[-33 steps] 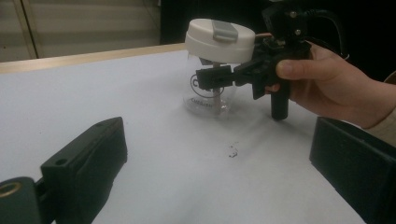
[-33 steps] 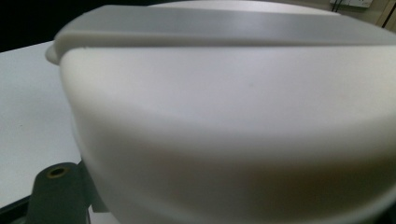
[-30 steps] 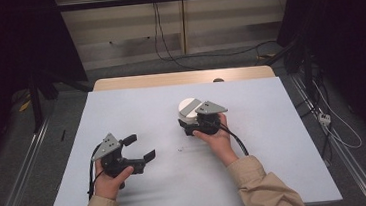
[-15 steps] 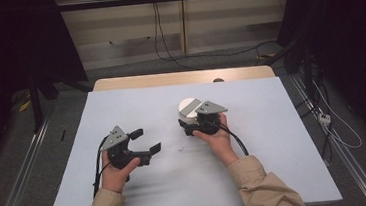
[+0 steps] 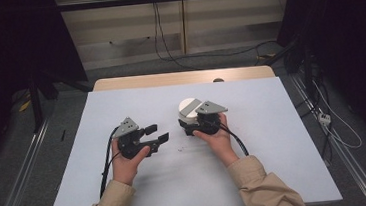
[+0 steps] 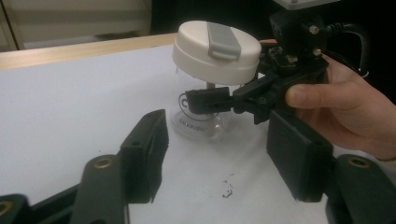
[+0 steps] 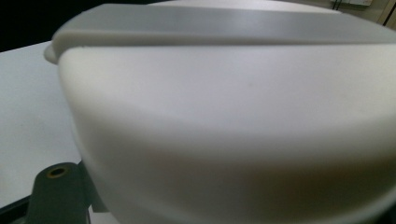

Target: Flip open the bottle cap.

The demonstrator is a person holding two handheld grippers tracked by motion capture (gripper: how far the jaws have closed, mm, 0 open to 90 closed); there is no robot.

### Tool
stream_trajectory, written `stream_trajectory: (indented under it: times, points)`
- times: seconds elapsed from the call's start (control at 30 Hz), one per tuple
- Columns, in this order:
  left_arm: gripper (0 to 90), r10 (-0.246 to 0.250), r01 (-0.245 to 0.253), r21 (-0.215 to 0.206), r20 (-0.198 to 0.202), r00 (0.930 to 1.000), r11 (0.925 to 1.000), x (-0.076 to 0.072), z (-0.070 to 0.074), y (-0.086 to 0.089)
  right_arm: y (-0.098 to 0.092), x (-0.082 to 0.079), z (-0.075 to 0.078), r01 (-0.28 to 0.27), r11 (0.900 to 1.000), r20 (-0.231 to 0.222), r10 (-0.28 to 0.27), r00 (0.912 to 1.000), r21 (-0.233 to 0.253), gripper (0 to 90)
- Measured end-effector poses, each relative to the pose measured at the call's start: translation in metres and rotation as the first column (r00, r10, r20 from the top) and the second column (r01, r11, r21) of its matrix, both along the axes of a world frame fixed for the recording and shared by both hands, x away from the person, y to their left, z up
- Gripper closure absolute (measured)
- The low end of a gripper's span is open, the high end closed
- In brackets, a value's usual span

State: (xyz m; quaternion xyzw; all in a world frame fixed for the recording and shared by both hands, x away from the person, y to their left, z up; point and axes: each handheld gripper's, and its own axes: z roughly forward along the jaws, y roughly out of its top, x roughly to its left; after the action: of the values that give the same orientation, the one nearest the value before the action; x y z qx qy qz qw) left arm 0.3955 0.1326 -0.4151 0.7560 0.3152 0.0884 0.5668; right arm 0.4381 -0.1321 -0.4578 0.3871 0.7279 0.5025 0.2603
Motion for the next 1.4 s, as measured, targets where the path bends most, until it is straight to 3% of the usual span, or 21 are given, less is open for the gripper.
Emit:
stream_trajectory:
  times: [0.67,1.07,1.4]
  points:
    - [78.3,-0.021,0.022,0.024,-0.037,0.9991,0.9995,0.023,0.004,-0.018,0.000,0.000,-0.001,0.000,1.000,0.001,0.000,1.0000,0.000,18.7]
    - [90.0,-0.046,0.047,0.023,-0.052,0.9976,0.9986,0.030,0.007,-0.030,0.001,0.000,0.000,-0.001,1.000,0.003,0.001,1.0000,-0.004,18.7]
    - [90.0,-0.059,0.062,0.065,-0.061,0.9964,0.9959,0.035,0.006,-0.041,0.001,0.000,0.000,0.000,1.000,0.003,0.000,1.0000,-0.004,18.7]
